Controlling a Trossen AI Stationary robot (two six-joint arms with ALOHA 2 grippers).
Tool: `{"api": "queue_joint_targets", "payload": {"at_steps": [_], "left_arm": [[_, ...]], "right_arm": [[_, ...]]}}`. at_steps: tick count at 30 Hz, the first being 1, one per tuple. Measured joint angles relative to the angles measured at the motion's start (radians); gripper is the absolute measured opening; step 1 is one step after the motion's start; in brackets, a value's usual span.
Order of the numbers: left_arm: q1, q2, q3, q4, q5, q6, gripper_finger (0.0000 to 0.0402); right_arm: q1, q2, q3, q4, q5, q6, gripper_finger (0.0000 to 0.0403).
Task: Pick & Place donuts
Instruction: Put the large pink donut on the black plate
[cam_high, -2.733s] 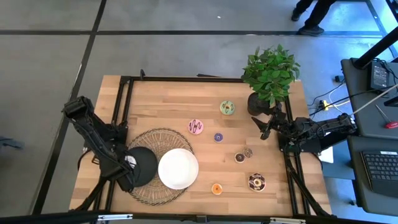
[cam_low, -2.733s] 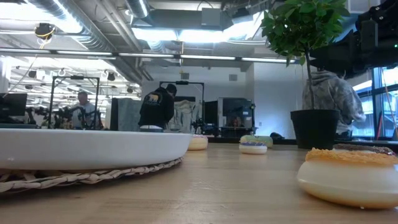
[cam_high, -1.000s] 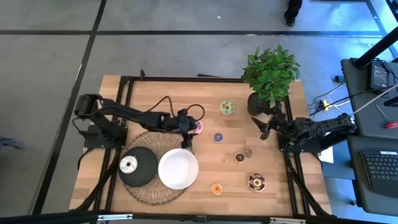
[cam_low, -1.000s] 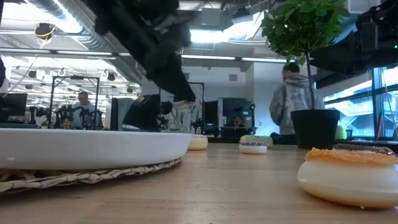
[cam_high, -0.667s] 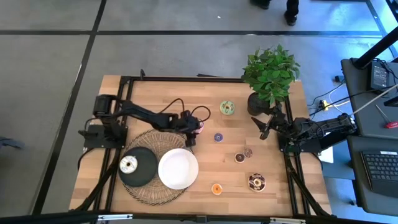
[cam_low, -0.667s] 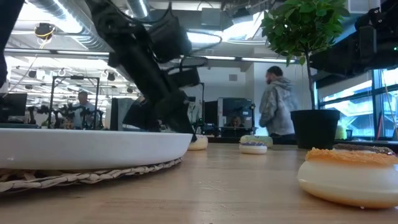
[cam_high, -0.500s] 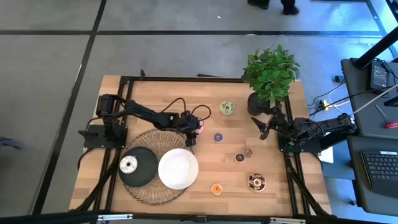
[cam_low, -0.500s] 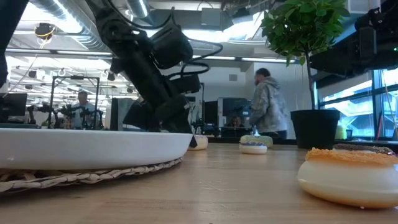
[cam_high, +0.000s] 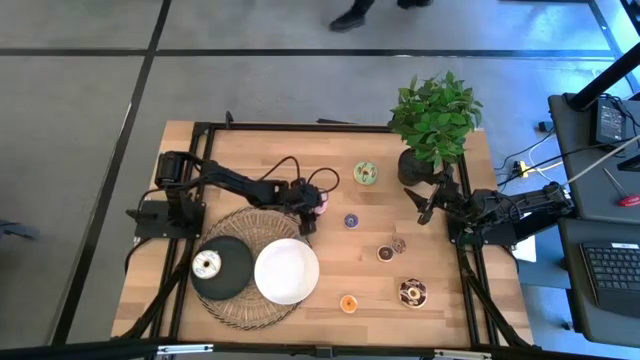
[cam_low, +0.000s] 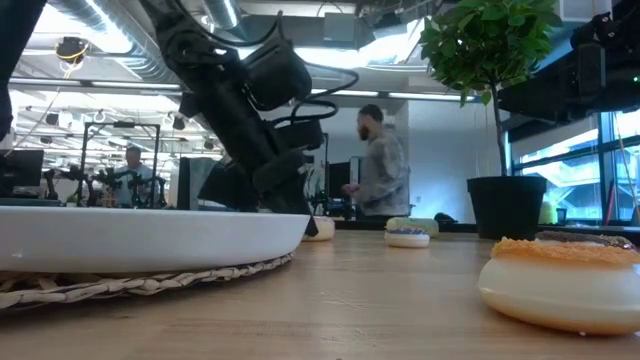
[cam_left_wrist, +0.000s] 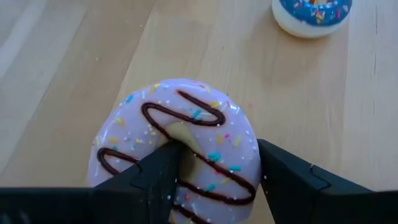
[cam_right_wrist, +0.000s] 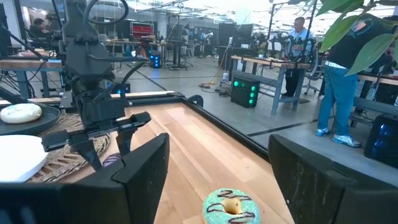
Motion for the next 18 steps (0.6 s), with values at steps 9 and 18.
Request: {"api": "queue_joint_targets", "payload": {"at_steps": [9,18], "left_arm": [[-0.003,0.000,0.013,0.002,0.003,0.018,0.0148],[-0.033,-0.178,0.014,-0.195,0.005,-0.027,0.0084]], "right_arm": [[0.000,0.000,0.000,0.000,0.000,0.000,0.0273],[0.000,0.000,0.000,-0.004,-0.001,0.000,0.0273]]}}
